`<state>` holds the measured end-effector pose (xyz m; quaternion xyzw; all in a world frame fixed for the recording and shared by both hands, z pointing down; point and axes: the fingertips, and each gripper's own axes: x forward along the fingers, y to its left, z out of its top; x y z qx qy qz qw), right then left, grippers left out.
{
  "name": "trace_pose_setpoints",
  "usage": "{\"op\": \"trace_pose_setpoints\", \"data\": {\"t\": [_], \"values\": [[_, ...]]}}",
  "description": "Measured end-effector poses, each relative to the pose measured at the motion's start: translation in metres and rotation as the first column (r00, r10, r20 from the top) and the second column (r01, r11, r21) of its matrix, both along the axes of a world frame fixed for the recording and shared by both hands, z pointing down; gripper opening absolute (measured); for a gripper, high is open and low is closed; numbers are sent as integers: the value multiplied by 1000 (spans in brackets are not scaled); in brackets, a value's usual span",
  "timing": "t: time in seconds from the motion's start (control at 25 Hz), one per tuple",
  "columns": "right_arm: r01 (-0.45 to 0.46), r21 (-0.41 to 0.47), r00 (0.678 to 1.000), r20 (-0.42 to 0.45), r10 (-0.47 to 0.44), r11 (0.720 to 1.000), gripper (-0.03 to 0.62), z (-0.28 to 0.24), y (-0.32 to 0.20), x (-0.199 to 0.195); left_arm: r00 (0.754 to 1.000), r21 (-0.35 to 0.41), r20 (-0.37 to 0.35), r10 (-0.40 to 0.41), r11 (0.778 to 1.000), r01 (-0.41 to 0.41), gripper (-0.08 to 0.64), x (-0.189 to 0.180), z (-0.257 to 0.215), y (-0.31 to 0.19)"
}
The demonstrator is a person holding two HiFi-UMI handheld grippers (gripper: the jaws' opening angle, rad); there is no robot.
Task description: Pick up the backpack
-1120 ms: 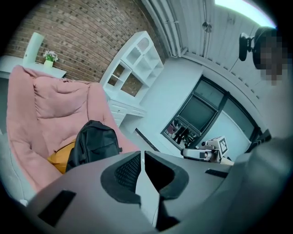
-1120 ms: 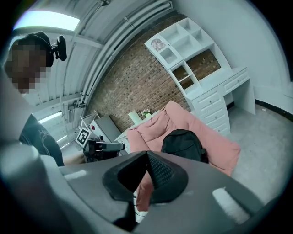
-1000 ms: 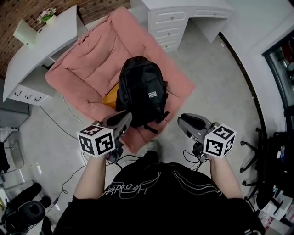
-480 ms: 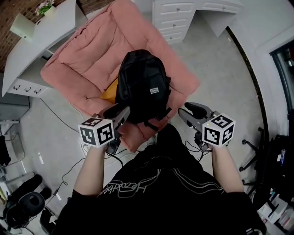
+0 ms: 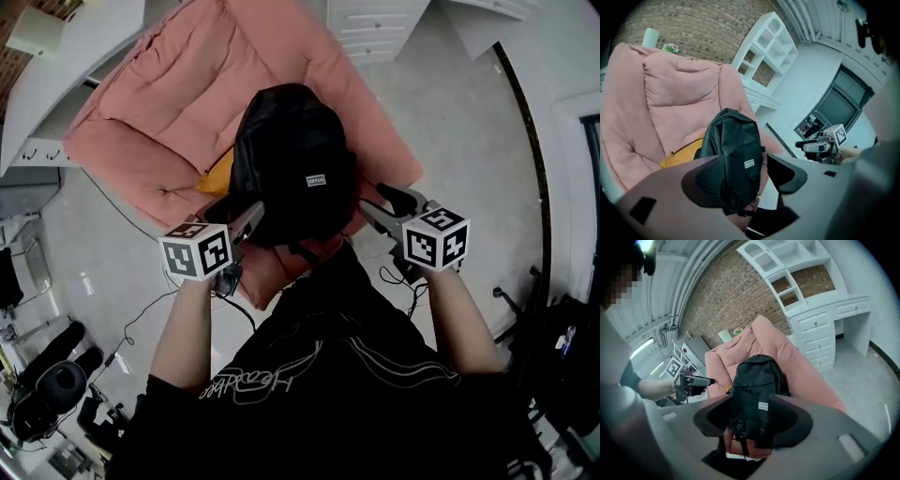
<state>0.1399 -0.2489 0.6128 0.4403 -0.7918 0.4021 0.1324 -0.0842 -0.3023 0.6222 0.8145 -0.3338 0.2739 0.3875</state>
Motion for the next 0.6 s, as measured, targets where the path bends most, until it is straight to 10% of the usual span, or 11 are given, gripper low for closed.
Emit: {"op": "trace_pose_setpoints", "data": {"t": [0.6], "values": [[82,-180,994,-55,-93,980,279,131,-75,7,987,-76,108,-122,989,130,314,-3,85,-40]]}}
